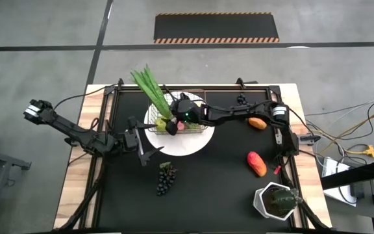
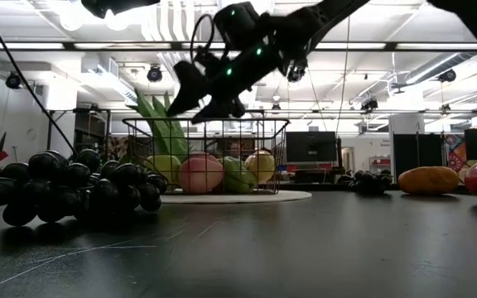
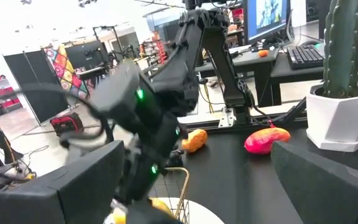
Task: Build produce basket
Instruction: Put the top black grapes into the gold wire basket
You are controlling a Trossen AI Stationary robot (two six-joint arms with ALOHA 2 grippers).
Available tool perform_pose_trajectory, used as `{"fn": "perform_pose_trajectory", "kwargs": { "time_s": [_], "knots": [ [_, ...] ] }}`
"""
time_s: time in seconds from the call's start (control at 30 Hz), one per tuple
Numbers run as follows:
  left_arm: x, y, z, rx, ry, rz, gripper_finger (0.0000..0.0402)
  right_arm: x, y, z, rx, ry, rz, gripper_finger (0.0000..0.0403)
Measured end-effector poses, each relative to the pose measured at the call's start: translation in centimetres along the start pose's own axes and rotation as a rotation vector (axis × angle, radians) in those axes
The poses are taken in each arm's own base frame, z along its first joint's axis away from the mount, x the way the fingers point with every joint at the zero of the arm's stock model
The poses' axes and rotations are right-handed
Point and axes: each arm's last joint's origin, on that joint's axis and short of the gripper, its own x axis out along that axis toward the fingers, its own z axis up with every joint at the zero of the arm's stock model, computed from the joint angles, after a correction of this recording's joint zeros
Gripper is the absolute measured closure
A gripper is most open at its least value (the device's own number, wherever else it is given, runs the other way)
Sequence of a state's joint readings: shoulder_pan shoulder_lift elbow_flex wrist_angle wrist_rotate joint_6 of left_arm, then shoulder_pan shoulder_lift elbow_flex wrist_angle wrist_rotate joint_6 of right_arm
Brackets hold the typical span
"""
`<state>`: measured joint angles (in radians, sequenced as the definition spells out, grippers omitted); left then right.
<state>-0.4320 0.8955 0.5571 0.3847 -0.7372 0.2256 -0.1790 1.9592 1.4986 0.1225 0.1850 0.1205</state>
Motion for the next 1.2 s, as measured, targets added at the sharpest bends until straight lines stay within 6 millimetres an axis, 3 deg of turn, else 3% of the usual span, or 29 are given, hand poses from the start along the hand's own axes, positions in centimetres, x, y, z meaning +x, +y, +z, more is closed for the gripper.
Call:
{"fn": "perform_pose_trajectory", "kwargs": {
  "time_s": [0.13,0.37,0.5,0.6,0.83,0.97,1.2],
  "knots": [
    [0.1,-0.1,-0.1,-0.001,0.002,0.0,0.0015,-3.2,0.1,2.1,-0.025,0.043,0.005,0.0074],
    [0.3,-0.4,-0.3,0.012,0.017,-0.003,0.0015,-13.2,-1.5,5.3,-0.004,0.275,-0.033,0.0075],
    [0.3,-0.3,-0.3,0.012,0.016,0.0,0.0015,-18.0,-4.1,5.6,0.134,0.416,-0.126,0.0075],
    [0.3,-0.3,-0.2,0.01,0.013,0.002,0.0015,-19.9,-5.9,4.8,0.236,0.505,-0.213,0.0075],
    [0.3,-0.3,-0.2,0.011,0.014,0.002,0.0015,-20.6,-9.0,1.5,0.336,0.717,-0.391,0.0075],
    [0.3,-0.3,-0.2,0.015,0.013,0.003,0.0015,-19.5,-10.5,0.0,0.383,0.768,-0.466,0.0075],
    [0.2,-0.3,-0.2,0.028,0.013,0.003,0.0015,-16.5,-11.3,-3.0,0.35,0.87,-0.604,0.0076]
  ]
}}
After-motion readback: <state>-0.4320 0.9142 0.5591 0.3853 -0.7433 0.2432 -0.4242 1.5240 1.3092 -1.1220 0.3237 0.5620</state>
